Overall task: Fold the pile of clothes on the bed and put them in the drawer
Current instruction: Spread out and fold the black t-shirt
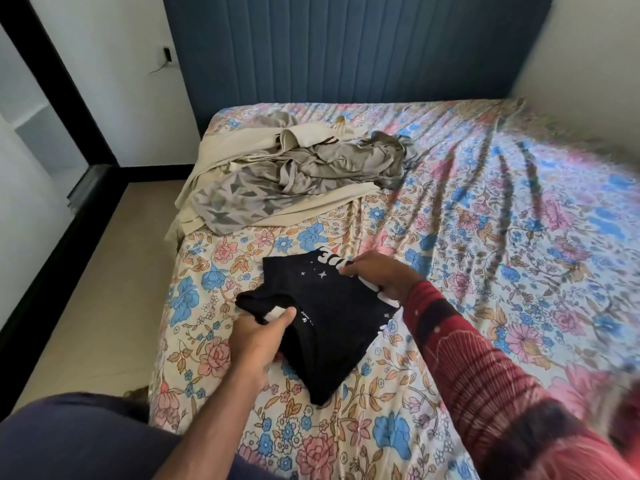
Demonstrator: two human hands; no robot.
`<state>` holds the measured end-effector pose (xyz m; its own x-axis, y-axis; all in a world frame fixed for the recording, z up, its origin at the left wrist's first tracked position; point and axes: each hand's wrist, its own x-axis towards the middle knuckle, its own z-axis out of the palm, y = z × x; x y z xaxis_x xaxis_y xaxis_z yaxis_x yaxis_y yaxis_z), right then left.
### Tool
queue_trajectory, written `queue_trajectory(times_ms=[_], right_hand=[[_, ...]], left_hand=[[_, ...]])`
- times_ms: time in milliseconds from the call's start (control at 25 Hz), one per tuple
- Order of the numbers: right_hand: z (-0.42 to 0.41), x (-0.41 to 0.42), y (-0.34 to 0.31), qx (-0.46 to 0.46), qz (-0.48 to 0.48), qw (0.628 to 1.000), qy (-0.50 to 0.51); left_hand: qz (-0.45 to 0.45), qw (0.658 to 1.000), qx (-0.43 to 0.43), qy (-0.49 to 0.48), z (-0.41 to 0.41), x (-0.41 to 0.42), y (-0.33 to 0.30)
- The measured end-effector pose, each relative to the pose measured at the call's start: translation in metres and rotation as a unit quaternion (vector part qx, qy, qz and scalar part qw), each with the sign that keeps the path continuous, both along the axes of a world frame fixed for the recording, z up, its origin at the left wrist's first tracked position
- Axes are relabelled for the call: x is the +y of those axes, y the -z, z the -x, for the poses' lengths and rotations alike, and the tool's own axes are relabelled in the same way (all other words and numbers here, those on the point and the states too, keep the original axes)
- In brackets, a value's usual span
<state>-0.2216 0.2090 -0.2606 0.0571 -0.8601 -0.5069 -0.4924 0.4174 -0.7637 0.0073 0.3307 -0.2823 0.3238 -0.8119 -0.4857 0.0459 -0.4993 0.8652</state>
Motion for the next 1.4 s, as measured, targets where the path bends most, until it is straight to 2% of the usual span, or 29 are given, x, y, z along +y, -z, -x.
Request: queue_trajectory(times_ms=[80,160,280,400,480,560,640,680,760,840,880,960,1040,1120,1280,1400], right_hand=[[0.004,0.015,-0.011,-0.079,-0.020,0.996,0.021],[0.018,0.048,-0.024,-0.135,0.009,0.988,0.077],[0.048,0.134,-0.035,-0.203,0.068,0.946,0.245],[0.049,0.237,-0.030,-0.282,0.074,0.880,0.374],[0.041,0.283,-0.021,-0.317,0.029,0.863,0.392],[0.040,0.308,-0.016,-0.294,-0.041,0.889,0.349],[0.055,0.322,-0.018,-0.190,-0.076,0.937,0.283],[0.068,0.324,-0.018,-0.113,-0.057,0.956,0.264],[0.094,0.315,-0.017,0.069,0.036,0.960,0.269],[0.112,0.292,-0.016,0.236,0.129,0.920,0.286],[0.117,0.279,-0.013,0.274,0.144,0.907,0.287],[0.119,0.255,-0.001,0.282,0.108,0.915,0.267],[0.111,0.237,0.010,0.275,0.074,0.924,0.255],[0.105,0.222,0.016,0.247,0.064,0.933,0.254],[0.098,0.208,0.012,0.120,0.079,0.944,0.297],[0.088,0.214,-0.004,0.009,0.126,0.944,0.304]], left_hand=[[-0.002,0.999,-0.040,0.006,0.010,0.002,-0.010],[0.021,0.995,-0.087,0.039,0.024,0.000,-0.025],[0.106,0.968,-0.144,0.178,0.053,-0.017,-0.049],[0.178,0.883,-0.197,0.387,0.095,-0.056,-0.075],[0.191,0.811,-0.213,0.511,0.135,-0.070,-0.081],[0.190,0.751,-0.255,0.579,0.167,-0.068,-0.075],[0.201,0.721,-0.305,0.588,0.182,-0.055,-0.056],[0.220,0.725,-0.335,0.560,0.178,-0.048,-0.047],[0.262,0.777,-0.363,0.442,0.159,-0.040,-0.036],[0.240,0.838,-0.379,0.311,0.131,-0.038,-0.031],[0.192,0.858,-0.387,0.279,0.117,-0.037,-0.029],[0.081,0.873,-0.382,0.293,0.101,-0.026,-0.025],[0.026,0.871,-0.363,0.329,0.104,-0.013,-0.022],[0.006,0.879,-0.326,0.348,0.116,-0.003,-0.026],[-0.010,0.895,-0.261,0.361,0.131,0.001,-0.029],[0.027,0.898,-0.247,0.362,0.136,0.011,-0.031]])
